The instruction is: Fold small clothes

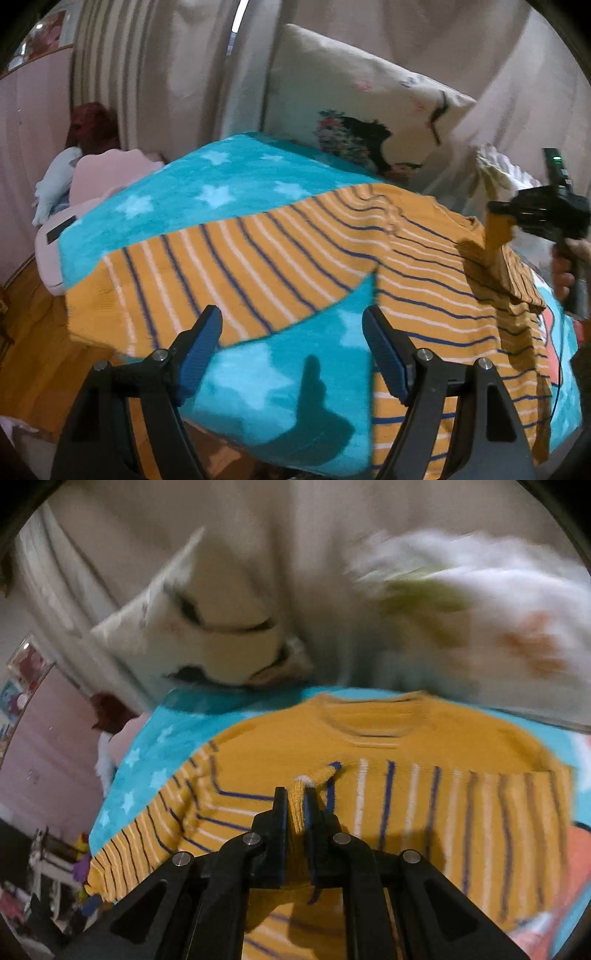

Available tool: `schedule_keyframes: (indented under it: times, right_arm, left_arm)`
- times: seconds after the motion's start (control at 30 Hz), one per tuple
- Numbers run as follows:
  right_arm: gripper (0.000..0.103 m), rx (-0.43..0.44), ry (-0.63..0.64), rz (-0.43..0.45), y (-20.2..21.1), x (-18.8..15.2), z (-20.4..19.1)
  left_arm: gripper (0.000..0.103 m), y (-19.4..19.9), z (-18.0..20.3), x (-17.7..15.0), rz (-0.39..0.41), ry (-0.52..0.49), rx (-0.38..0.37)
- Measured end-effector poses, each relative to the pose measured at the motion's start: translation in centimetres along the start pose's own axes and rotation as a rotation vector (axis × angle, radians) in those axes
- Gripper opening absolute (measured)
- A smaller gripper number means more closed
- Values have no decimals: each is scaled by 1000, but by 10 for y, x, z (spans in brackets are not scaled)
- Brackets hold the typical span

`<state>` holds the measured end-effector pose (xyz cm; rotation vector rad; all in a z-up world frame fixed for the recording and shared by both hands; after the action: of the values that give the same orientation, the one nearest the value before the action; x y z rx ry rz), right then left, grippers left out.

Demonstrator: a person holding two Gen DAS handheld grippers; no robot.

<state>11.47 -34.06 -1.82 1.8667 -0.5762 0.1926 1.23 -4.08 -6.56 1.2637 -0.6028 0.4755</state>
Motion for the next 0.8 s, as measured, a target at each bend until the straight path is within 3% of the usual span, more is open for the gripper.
schedule_keyframes:
  times: [0.23, 0.3, 0.37, 0.4, 0.47, 0.5, 0.67, 0.8]
  right_arm:
    - [10, 70, -56, -88, -96, 11, -15]
    - [14, 56, -47, -110, -116, 11, -21]
    - [25, 65, -42, -125, -128, 11, -26]
    - [28, 69, -43, -119, -131, 11, -30]
    - [49, 96, -35, -107, -131, 14, -42]
    - [53, 111, -23, -99, -130, 16, -48]
    - [53, 112, 134, -55, -105, 11, -104]
    - [53, 131, 348, -86, -89, -32, -169]
  left_arm:
    - [77, -5, -40, 0, -13, 65, 55]
    - [77, -5, -49, -1, -14, 78, 70]
    - [77, -4, -59, -1, -13, 96, 83]
    - [77, -3, -63, -1, -11, 104, 86]
    - [77, 0, -71, 0, -8, 127, 93]
    - [77, 1, -77, 0, -6, 140, 100]
    - [77, 16, -107, 5, 25, 211, 148]
    - [77, 40, -155, 8, 78, 312, 255]
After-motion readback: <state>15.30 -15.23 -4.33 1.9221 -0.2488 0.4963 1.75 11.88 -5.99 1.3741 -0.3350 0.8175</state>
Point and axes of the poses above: each gripper's, at about its wrist camera, not at the fingertips, and y roughly against the way its jaws point, z to its right, x to its top, the point moved 6 cm from there along -y, roughly the way its jaws point, and after that the axes turned 5 degrees about -z, right-handed, at the moved point
